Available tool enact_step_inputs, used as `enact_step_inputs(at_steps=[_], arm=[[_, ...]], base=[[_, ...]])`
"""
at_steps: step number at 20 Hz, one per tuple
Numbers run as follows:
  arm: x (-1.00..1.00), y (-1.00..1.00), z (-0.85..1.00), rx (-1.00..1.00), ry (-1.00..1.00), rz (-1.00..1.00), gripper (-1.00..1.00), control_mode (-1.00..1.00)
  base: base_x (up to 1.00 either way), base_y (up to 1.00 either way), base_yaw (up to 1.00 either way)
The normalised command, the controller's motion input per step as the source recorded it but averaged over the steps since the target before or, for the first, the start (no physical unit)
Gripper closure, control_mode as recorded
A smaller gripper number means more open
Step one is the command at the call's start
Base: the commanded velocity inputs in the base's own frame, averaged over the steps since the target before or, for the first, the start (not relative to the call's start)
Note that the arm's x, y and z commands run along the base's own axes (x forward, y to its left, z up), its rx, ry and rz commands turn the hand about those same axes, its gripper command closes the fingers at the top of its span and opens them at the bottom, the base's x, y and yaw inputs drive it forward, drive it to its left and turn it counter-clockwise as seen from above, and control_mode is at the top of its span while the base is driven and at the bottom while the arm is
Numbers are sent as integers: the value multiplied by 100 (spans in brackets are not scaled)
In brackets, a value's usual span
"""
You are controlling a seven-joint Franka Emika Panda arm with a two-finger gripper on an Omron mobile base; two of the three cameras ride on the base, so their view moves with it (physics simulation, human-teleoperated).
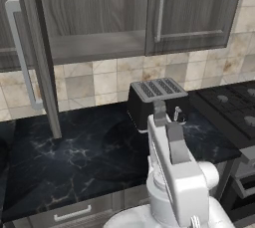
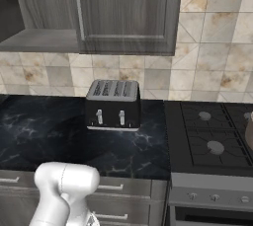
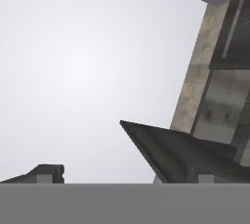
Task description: Open the cabinet and move the ladle to the pot. Then close the cabinet.
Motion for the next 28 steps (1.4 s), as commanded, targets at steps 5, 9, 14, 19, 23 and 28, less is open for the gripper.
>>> enact_step_inputs(at_steps=[5,9,14,19,23,28], arm=[[-19,75,-19,25,3,0,-100,-100],[-22,81,-10,23,1,0,-100,-100],[-18,54,-8,28,1,0,-100,-100],[-3,27,-21,29,2,0,-100,-100],[-15,10,-26,32,0,0,-100,-100],[-19,14,-29,33,1,0,-100,-100]], base=[[0,0,0],[0,0,0],[0,0,0],[0,0,0],[0,0,0],[0,0,0]])
